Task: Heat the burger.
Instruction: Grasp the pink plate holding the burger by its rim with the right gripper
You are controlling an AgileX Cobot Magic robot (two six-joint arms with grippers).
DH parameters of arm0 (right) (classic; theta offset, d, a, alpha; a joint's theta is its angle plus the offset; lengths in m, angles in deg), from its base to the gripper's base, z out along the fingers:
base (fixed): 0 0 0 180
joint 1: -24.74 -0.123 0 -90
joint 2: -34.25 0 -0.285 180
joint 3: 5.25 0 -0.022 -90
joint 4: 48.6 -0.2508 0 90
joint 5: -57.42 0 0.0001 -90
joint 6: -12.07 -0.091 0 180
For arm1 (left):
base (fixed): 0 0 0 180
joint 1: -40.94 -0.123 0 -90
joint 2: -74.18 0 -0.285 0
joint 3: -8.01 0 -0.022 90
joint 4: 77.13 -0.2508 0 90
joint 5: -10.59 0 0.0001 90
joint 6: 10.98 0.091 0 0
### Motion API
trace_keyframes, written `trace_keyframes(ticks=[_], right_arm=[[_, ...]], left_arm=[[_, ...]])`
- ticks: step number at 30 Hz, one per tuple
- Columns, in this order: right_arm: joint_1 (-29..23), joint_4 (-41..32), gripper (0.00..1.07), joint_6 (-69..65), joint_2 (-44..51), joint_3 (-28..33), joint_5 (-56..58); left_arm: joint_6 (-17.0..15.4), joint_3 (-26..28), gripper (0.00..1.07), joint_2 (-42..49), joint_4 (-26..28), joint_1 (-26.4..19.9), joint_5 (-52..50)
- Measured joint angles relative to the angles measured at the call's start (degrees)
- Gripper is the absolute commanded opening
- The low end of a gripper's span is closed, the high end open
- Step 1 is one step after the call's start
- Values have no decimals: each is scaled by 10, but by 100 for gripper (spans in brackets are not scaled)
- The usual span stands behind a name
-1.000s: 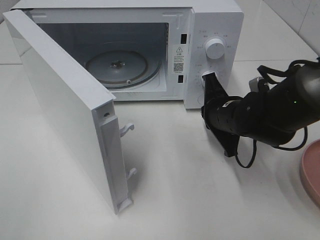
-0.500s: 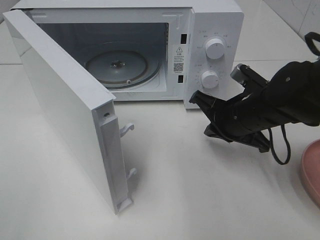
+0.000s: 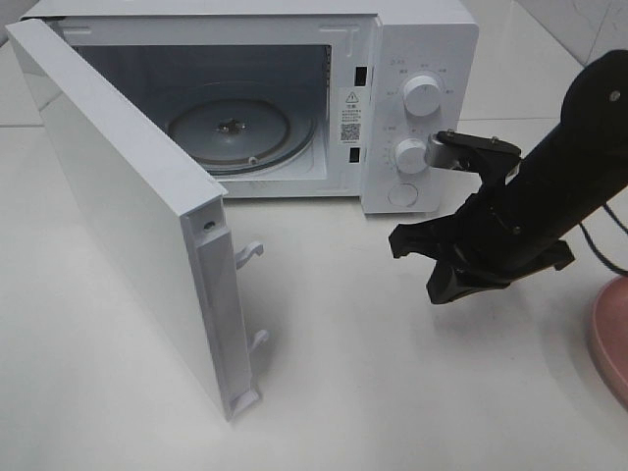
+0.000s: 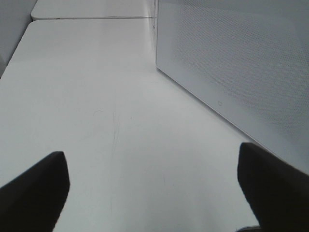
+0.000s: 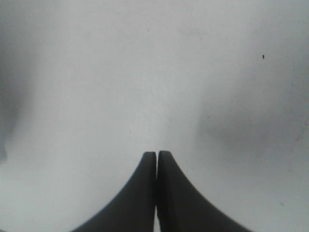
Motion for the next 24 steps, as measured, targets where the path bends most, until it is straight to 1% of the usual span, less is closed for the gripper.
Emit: trace_keyframes(ticks=[2,3,4,6,7,8,10,11,13,15,23,24], right_arm=[[0,14,0,0,5,-5,16],[1,44,1,1,17,-13,53],[1,44,1,1,17,-13,53],[2,77,1,2,35,-23,95],[2,77,1,2,35,-23,95],[2,95,2,3,45,-29,118],[2,102,2,3,52,-29,129],[2,116,3,4,64,-30,152],[2,121,4,4,70,-30,164],[2,143,5,5,92,-30,198],[5,158,7,5,125,-30,239],[10,164,8,5,138,-30,249]], left_arm=[[0,0,86,0,0,0,0],[0,0,86,0,0,0,0],[0,0,86,0,0,0,0],[0,0,86,0,0,0,0],[0,0,86,0,0,0,0],[0,0,86,0,0,0,0],[0,0,86,0,0,0,0],[0,0,86,0,0,0,0],[0,0,86,0,0,0,0],[0,0,86,0,0,0,0],[0,0,86,0,0,0,0],[0,0,86,0,0,0,0]])
